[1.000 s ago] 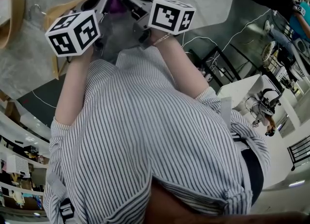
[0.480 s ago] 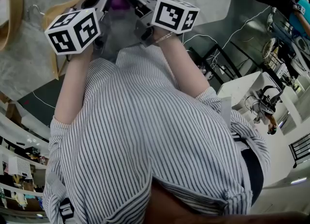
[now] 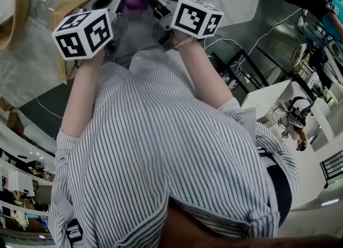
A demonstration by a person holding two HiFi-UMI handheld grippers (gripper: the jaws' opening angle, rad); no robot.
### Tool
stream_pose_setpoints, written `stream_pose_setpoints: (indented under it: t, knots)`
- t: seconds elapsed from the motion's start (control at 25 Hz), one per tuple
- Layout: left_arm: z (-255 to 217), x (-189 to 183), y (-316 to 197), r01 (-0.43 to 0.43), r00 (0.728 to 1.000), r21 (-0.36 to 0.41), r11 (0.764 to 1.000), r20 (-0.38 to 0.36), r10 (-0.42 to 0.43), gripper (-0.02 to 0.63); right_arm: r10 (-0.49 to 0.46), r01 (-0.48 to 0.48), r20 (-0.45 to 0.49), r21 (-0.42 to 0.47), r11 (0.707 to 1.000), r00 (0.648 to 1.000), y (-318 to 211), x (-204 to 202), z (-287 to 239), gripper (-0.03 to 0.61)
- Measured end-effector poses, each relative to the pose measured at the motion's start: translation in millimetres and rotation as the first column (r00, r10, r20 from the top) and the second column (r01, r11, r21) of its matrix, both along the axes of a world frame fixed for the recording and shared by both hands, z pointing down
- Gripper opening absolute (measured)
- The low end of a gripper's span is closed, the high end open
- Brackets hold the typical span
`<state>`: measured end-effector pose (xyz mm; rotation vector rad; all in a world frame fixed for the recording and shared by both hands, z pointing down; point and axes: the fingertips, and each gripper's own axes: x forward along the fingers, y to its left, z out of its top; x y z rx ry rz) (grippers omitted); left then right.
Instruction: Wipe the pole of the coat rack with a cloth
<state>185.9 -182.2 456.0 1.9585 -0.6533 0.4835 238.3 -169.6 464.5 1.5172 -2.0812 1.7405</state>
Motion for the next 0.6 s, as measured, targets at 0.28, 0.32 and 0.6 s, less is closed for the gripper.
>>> stream_pose_setpoints:
  t: [0.28,0.32,0.6]
  knots:
    - [0,-6,8,0.015,1.0,-0.014,1.0,0.0,-0.015,0.014,-0.014,0.014,0.003,0.0,1.0,1.0,5,-9,1,0.075]
    - [0,-8,9,0.019,1.0,-0.017,1.0,0.002,-0.019,0.014,-0.018,0.018,0.004,-0.001,1.0,1.0,7,-12,1,0.075]
    - [-1,-18,18,0.052,0.999,-0.03,0.998,0.001,-0.052,0.014,-0.038,0.038,0.01,-0.016,0.999,0.999,16,-21,3,0.075]
